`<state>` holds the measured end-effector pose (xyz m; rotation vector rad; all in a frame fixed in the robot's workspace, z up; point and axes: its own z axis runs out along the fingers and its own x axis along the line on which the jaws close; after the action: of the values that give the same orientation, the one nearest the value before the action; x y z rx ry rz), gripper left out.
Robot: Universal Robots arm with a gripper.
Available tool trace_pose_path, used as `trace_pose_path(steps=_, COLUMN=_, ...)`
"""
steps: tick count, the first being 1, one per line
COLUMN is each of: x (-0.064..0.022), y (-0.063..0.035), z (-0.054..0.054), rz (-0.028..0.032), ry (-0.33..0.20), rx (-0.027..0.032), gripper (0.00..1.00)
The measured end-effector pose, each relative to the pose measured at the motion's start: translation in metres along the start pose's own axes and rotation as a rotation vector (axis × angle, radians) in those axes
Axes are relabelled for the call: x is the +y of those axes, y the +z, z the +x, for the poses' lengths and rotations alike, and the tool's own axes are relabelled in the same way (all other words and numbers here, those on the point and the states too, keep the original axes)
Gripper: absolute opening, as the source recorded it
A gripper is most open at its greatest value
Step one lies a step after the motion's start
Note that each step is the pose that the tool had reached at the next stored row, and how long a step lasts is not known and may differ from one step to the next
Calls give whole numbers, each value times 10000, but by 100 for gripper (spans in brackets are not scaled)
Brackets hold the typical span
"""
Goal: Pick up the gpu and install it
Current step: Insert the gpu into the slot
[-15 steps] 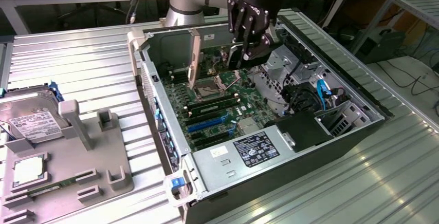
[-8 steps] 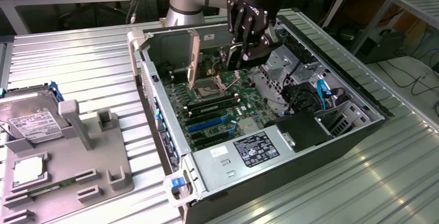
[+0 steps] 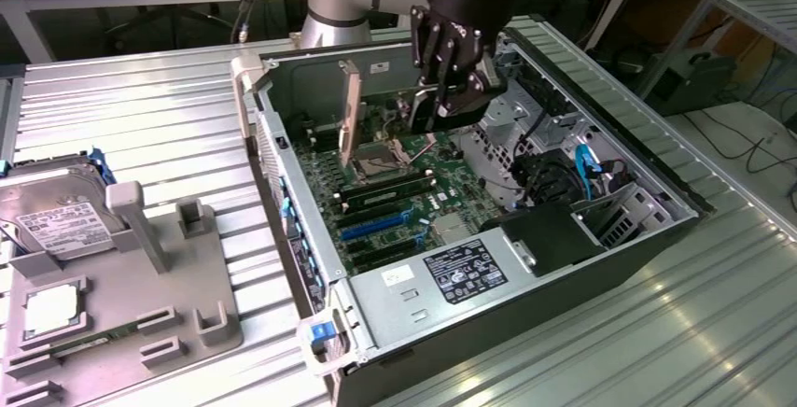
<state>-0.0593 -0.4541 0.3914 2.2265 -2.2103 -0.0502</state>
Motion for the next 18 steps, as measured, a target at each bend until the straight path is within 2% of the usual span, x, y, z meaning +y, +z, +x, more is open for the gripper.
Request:
trace_pose_path(steps=2, x=1, y=14, z=-9, rz=34, ry=21, rx=0, gripper=28)
trace_pose_path(steps=6, x=2, y=30, z=-49, rz=213, ry=25, rx=2, gripper=28)
trace_pose_path(steps=7, x=15, y=43, z=-51, rz=228, ry=31, rx=-2, gripper=28)
trace_pose_path(steps=11, x=73, y=68, z=-52, rz=229, ry=35, rx=4, gripper=28)
trace_pose_path(steps=18, x=76, y=148, z=-50, rz=240, ry=35, rx=-6, gripper=28)
